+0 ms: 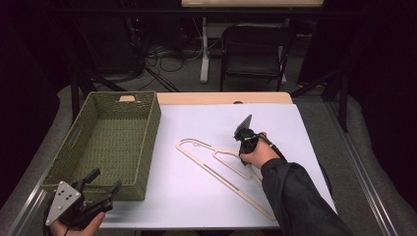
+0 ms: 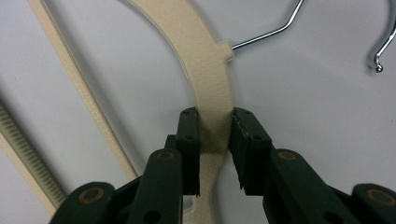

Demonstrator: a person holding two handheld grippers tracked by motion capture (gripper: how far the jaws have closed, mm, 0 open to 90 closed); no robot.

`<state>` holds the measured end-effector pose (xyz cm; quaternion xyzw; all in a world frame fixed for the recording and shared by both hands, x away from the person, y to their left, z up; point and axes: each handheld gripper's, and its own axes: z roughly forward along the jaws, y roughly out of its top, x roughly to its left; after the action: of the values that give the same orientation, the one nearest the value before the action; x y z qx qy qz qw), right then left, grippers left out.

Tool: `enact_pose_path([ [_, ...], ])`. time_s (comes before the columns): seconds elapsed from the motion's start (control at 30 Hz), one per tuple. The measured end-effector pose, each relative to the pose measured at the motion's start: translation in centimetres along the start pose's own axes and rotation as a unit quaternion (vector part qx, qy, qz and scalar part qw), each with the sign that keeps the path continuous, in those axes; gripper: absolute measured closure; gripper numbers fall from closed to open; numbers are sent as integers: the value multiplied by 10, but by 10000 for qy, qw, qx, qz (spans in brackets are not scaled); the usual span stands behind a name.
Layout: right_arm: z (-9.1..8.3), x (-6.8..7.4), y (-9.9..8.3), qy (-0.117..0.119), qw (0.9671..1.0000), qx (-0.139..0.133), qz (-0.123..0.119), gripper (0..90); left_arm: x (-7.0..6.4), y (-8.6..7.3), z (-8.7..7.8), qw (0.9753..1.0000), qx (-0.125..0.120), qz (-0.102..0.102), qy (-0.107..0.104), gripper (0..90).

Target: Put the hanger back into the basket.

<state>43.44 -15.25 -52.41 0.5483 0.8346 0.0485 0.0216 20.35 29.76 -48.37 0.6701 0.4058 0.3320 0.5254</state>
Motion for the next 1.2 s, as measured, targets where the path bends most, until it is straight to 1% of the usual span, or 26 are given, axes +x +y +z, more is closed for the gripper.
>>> enact_pose_path([
  [0.1,-1,1,-1,26,9999,66,-79,740,0,0,0,10000,-2,0,-3,232],
  [0.17,-2,2,-2,33,9999,-7,-147,739,-1,0,0,10000,4,-5,-14,232],
  [0.23,-5,3,-2,-41,9994,123,-316,740,-1,0,1,10000,2,-4,-27,237],
  [0.27,-5,3,-3,-51,9992,133,-368,739,-1,1,1,10000,10,5,-37,237],
  [0.37,-7,4,-5,-54,9989,9,-466,739,-2,1,1,10000,22,18,-54,237],
  [0.4,-6,5,-6,9,9988,-102,-472,739,-2,1,1,10000,22,12,-56,237],
  [0.43,-7,6,-7,3,9988,-129,-466,739,-2,1,1,10000,24,5,-59,237],
  [0.47,-8,6,-8,-16,9985,-173,-525,739,-2,1,1,10000,29,9,-58,237],
  [0.5,-13,5,-7,-175,9961,-15,-869,739,-2,1,2,10000,33,5,-66,237],
  [0.53,-13,5,-7,-175,9961,-15,-869,739,-2,1,2,10000,26,6,-66,237],
  [0.57,-11,5,-9,-134,9953,-204,-935,739,-2,1,2,10000,44,13,-71,237],
  [0.63,-11,6,-10,-99,9943,-256,-1034,739,-3,1,2,10000,39,17,-71,237],
  [0.67,-16,8,-10,-220,9945,47,-1025,739,-3,1,2,10000,40,14,-84,238],
  [0.7,-15,8,-11,-136,9937,-56,-1109,739,-3,1,2,10000,45,13,-83,238],
  [0.77,-16,9,-12,-145,9923,-46,-1228,739,-3,1,3,10000,47,11,-81,238],
  [0.8,-16,10,-13,-183,9914,-120,-1294,738,-3,1,3,10000,46,12,-83,238],
  [0.83,-16,10,-13,-122,9908,-102,-1341,739,-3,1,3,10000,47,10,-84,238],
  [0.87,-17,10,-13,-139,9896,-103,-1426,738,-3,1,3,10000,43,10,-81,238],
  [0.93,-16,10,-15,-153,9871,-204,-1582,738,-4,1,3,10000,39,7,-86,238],
  [0.97,-17,9,-16,-135,9868,-225,-1598,738,-4,1,3,9999,43,21,-90,238],
  [1.0,-18,11,-16,-124,9866,-125,-1620,738,-4,1,3,9999,49,38,-94,238],
  [1.03,-18,11,-17,-117,9859,-199,-1659,738,-5,1,3,9999,43,40,-96,239],
  [1.1,-19,10,-18,-136,9836,-290,-1773,738,-6,2,3,9999,44,81,-97,239],
  [1.13,-20,11,-19,-85,9825,-321,-1835,738,-7,2,3,9999,45,103,-77,239],
  [1.17,-21,12,-20,-99,9811,-336,-1901,738,-8,3,3,9999,37,108,-78,239],
  [1.2,-22,13,-21,-91,9789,-364,-2006,738,-9,3,3,9999,37,114,-90,239],
])
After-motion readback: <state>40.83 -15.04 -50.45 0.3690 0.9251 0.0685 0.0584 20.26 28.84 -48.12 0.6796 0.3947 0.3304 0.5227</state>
